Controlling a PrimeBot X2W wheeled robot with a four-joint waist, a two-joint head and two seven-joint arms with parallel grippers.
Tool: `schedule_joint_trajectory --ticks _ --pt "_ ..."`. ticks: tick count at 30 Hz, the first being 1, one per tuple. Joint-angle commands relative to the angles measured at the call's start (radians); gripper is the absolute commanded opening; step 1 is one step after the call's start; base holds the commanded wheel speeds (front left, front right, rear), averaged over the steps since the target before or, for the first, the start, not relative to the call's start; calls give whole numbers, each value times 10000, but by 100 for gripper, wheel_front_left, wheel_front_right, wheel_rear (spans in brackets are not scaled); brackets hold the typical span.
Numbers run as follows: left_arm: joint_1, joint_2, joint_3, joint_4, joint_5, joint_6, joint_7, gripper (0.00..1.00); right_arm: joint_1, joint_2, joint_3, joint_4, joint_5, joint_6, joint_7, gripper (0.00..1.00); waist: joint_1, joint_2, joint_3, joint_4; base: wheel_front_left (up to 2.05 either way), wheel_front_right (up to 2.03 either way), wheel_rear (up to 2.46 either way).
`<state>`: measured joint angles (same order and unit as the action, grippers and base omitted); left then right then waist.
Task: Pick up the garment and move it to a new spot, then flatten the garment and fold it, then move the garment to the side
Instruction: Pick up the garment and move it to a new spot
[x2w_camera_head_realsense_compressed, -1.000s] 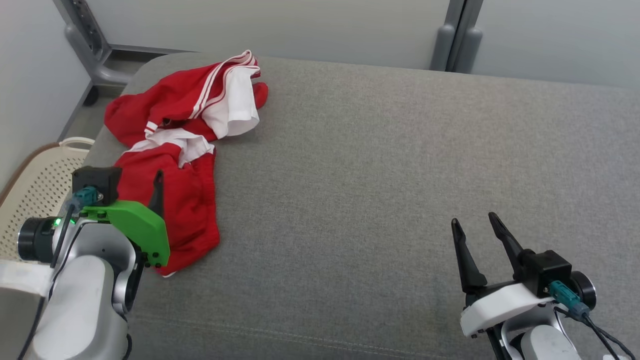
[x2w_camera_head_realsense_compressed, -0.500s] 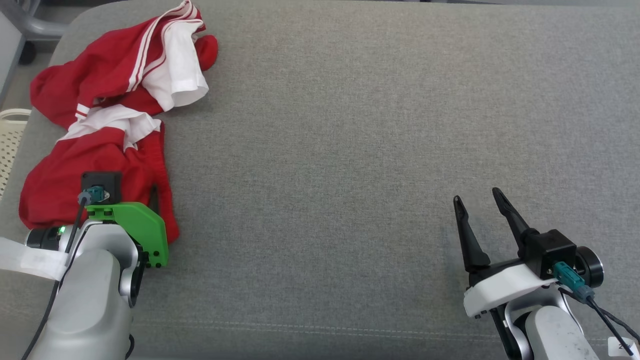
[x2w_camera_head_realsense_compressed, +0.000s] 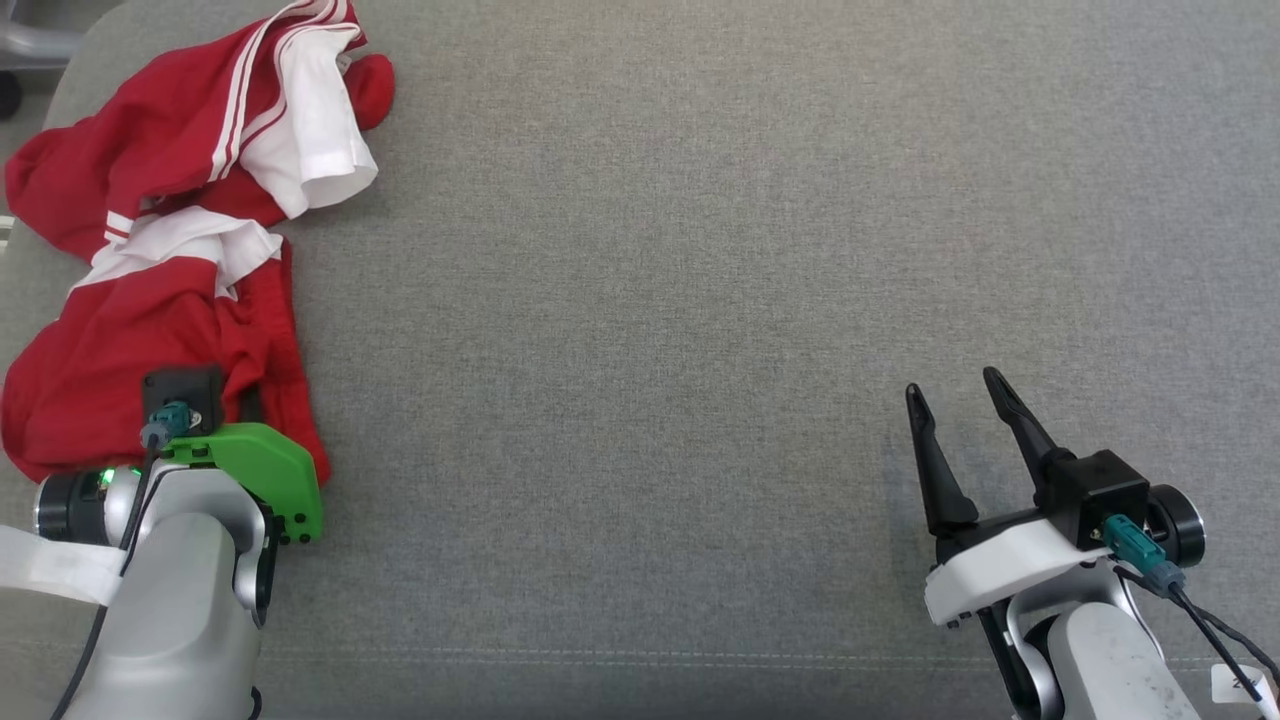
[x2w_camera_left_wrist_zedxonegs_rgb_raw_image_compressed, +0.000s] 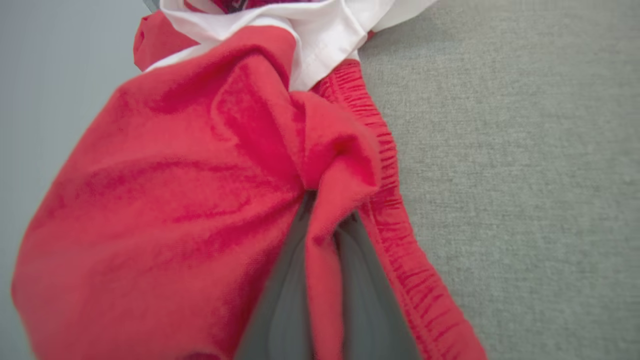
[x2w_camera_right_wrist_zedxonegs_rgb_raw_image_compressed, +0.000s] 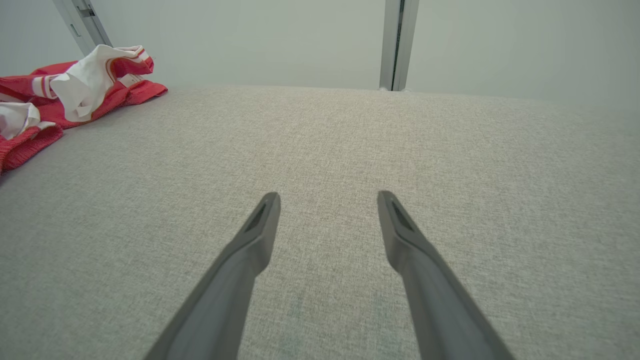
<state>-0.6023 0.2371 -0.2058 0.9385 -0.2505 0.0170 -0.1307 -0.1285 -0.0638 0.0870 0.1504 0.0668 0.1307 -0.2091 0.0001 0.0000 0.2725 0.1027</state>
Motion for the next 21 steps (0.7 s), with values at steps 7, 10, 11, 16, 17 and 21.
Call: schedule_joint_trajectory --ticks 7,10,11,16,17,21 --pt "-319 -313 -266 -245 48 -434 -1074 0 91 39 -146 219 59 1 -163 100 -1 0 -485 190 0 0 0" --pt "-321 -502 -481 -622 170 -563 -1238 0 142 64 -135 337 124 1 -231 100 -1 0 -763 220 0 0 0" --pt "-321 -562 -575 -786 219 -610 -1281 0 157 69 -126 372 145 1 -234 100 -1 0 -857 214 0 0 0" --pt "-420 -837 -1026 -1726 486 -814 -1336 0 261 95 -132 515 219 1 -300 100 -1 0 -1275 80 0 0 0" --pt "-438 -914 -1118 -1940 514 -853 -1344 0 264 98 -141 530 217 1 -315 100 -1 0 -1340 20 0 0 0" --pt "-577 -1257 -1555 -2809 635 -937 -1282 0 342 115 -125 573 256 1 -334 100 -1 0 -1501 -484 0 0 0"
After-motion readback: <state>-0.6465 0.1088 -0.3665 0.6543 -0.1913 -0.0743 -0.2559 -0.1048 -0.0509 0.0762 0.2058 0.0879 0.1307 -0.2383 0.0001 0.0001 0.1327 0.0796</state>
